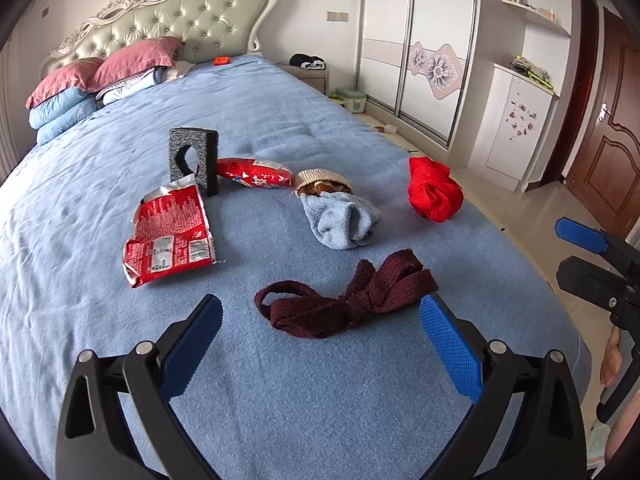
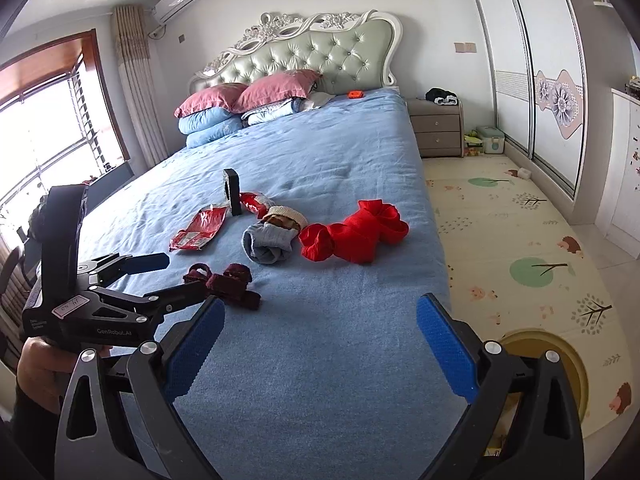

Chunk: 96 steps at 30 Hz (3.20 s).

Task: Collect trash
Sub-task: 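Grasp the dark red scarf with the left tool while the right tool grasps the red cloth, then carry the scarf and red cloth over the yellow bucket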

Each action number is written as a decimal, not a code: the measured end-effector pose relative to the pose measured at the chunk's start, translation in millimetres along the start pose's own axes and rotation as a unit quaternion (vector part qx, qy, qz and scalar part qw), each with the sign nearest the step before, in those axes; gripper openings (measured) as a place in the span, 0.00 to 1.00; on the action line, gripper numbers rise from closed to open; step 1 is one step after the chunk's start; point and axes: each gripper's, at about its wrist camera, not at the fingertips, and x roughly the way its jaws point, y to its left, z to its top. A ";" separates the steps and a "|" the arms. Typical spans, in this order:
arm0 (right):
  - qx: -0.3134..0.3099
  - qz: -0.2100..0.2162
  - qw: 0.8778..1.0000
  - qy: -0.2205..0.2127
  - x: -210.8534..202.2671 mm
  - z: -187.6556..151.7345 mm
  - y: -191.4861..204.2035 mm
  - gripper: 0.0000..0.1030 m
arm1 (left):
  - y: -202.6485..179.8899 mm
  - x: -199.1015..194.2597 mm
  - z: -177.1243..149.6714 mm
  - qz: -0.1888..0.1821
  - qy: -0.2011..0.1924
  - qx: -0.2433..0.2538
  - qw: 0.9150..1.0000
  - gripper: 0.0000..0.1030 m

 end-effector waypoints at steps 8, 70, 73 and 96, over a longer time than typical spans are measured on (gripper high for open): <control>0.002 -0.008 1.000 0.008 12.0 7.6 -1.2 0.90 | -14.0 32.7 4.6 -0.026 0.045 0.066 0.996 0.95; 0.015 -0.039 0.998 0.045 14.1 22.7 -58.7 0.38 | -60.3 17.3 38.5 -0.122 0.038 -0.028 0.991 0.34; 0.033 -0.041 0.998 0.037 -3.5 14.8 -78.3 0.38 | -84.6 24.0 40.3 -0.128 0.047 -0.017 0.991 0.34; 0.150 -0.124 0.981 -0.002 -110.7 -63.6 -224.2 0.38 | -278.5 113.3 45.6 -0.202 0.140 0.071 0.967 0.34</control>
